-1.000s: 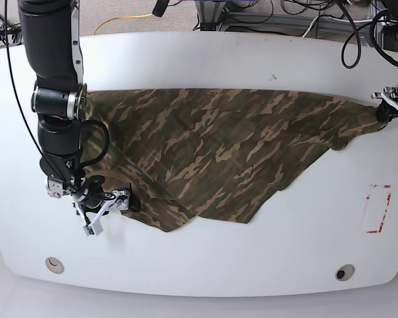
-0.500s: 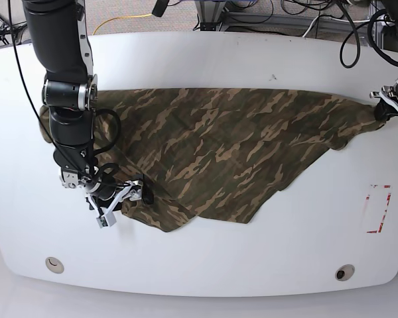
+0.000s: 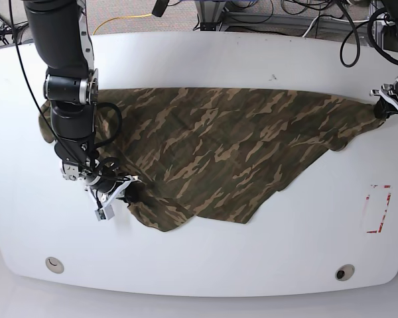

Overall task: Fold the T-shirt properly
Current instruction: 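Release and regrasp the shirt edge with the right gripper near the collar, then lift the shirt with both grippers and swing it over the table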

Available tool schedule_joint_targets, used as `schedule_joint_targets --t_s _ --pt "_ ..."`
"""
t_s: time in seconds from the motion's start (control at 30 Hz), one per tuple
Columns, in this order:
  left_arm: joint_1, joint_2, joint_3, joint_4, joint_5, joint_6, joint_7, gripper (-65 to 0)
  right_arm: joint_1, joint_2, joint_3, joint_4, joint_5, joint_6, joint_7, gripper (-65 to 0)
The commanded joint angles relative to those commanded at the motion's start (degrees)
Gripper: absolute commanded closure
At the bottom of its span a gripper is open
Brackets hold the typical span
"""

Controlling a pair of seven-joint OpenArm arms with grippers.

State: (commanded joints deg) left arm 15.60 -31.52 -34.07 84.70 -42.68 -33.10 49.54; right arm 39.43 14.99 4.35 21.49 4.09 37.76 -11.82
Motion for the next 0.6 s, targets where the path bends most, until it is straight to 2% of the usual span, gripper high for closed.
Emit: schedule_joint_targets --t_s 0.1,0.17,0.23,0.3,0.37,0.47,0.6 --pt "0.18 -0.09 0.00 0.00 0.44 0.00 0.00 -0.7 -4.22 0.18 0.00 6.77 0.09 0.26 -3.25 0.0" --pt "0.62 -0.09 -0.09 0.00 1.93 0.00 0.00 -0.7 -9.76 0.18 0.44 16.26 0.09 0.35 -7.91 0.0" --pt "0.62 -0.09 -0.09 0.00 3.60 -0.62 0.00 -0.7 -15.74 -0.18 3.34 26.90 0.09 0.53 -12.75 0.0" --pt "0.62 -0.09 -1.05 0.00 5.27 -3.43 0.00 -0.7 -21.01 -0.79 5.63 36.04 0.09 0.53 -16.70 0.0" --pt "0.70 0.09 -3.08 0.00 7.12 -6.86 0.26 -0.7 -25.85 -2.90 5.89 44.48 0.00 0.53 -20.22 0.0" --pt "0.53 0.18 -4.48 0.00 10.81 -6.90 0.26 -0.7 -31.12 -3.60 5.89 52.31 0.09 0.53 -23.03 0.0" --pt "0.53 0.18 -4.84 0.00 13.27 -6.90 0.26 -0.7 -36.04 -5.10 5.89 58.99 0.09 0.53 -25.23 -0.2"
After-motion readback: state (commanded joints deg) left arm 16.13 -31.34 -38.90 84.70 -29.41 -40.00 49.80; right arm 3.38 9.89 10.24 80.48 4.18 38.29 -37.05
